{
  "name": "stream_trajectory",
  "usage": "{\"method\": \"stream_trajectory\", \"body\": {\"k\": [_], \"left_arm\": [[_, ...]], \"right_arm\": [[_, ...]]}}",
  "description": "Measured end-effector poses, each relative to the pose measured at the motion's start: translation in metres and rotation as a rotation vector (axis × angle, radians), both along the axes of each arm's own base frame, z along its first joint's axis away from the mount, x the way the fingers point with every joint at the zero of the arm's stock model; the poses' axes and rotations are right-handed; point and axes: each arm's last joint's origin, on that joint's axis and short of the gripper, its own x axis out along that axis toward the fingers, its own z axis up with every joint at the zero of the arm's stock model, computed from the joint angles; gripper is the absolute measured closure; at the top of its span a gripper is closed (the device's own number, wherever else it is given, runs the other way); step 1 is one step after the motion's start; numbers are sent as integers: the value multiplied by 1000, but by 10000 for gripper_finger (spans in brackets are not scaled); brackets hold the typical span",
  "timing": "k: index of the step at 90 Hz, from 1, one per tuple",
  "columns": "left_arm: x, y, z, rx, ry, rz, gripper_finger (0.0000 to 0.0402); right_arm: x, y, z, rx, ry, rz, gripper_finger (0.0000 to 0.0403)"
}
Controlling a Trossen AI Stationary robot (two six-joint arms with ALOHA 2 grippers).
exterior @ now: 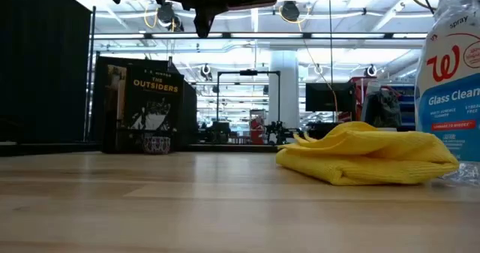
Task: Apply microfiber cloth
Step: Spray the front of the pink cellphone using the spray bottle
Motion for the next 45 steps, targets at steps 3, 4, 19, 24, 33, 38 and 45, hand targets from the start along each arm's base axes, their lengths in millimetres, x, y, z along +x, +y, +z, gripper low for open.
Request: {"method": "stream_trajectory", "body": {"k": [3, 4, 19, 24, 33, 38, 45], "left_arm": [[0, 0, 0, 0, -1, 0, 388], [0, 0, 0, 0, -1, 0, 388], [0, 0, 1, 0, -9, 0, 388], [0, 0, 1, 0, -9, -1, 388], [0, 0, 1, 0, -8, -1, 388], [0, 0, 1, 0, -8, -1, 388], [0, 0, 1, 0, -8, -1, 388]], "right_arm": [[4, -3, -1, -12, 14, -17, 28], [5, -4, -1, -16, 21, -23, 28], [16, -11, -4, -12, 106, -43, 28], [17, -8, -3, 4, 102, -28, 28], [19, -3, 0, 22, 98, 2, 28], [20, -1, 2, 17, 91, 9, 28], [24, -2, 3, -17, 89, -1, 28]]}}
